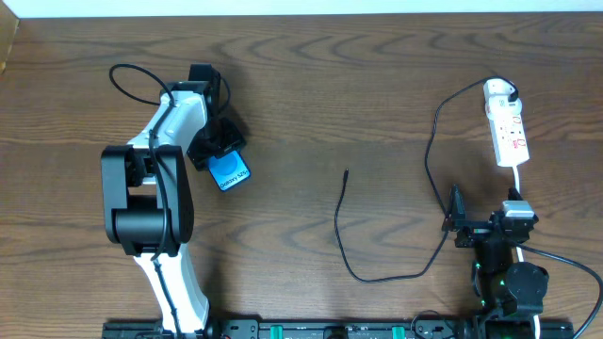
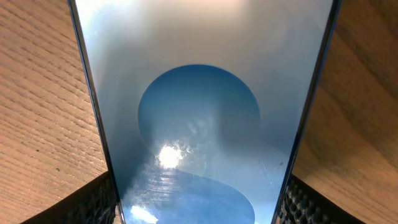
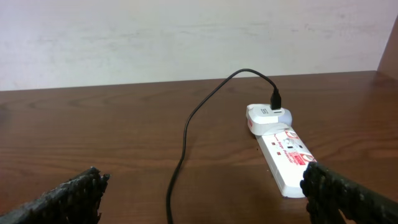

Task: Plug charger to phone and switch on socket
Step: 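Close the left gripper on the blue phone, then lift the blue phone and tilt it upright with the left gripper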

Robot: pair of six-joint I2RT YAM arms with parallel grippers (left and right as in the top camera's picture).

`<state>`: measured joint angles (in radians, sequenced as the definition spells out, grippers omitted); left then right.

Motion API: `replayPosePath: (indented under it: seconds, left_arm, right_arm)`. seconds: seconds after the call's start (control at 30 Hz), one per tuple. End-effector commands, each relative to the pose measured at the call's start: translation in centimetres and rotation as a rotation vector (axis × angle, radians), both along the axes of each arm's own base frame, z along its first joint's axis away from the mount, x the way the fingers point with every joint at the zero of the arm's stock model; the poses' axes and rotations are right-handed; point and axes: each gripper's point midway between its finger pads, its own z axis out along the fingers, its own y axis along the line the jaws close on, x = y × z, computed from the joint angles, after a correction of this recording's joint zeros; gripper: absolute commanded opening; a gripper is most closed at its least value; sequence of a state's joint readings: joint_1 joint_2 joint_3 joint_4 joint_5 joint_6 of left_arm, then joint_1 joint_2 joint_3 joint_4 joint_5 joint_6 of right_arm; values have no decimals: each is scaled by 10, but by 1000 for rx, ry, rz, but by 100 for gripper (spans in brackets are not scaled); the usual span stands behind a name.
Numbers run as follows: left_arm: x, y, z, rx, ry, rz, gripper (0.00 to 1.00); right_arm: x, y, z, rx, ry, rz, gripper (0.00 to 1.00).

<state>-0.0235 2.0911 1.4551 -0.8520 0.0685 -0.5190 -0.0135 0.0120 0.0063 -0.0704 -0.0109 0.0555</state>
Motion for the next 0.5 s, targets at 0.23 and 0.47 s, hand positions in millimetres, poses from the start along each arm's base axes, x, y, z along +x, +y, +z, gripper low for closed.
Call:
replayPosePath:
  seconds: [0.23,0.47]
  left_arm:
    - [10,5,51,25,-113,-8,7]
    - [8,-2,65,-16,-132,-15,7]
  right_arm:
    - [0,4,0,-11,0,18,99]
    - [0,4,0,-11,0,18,99]
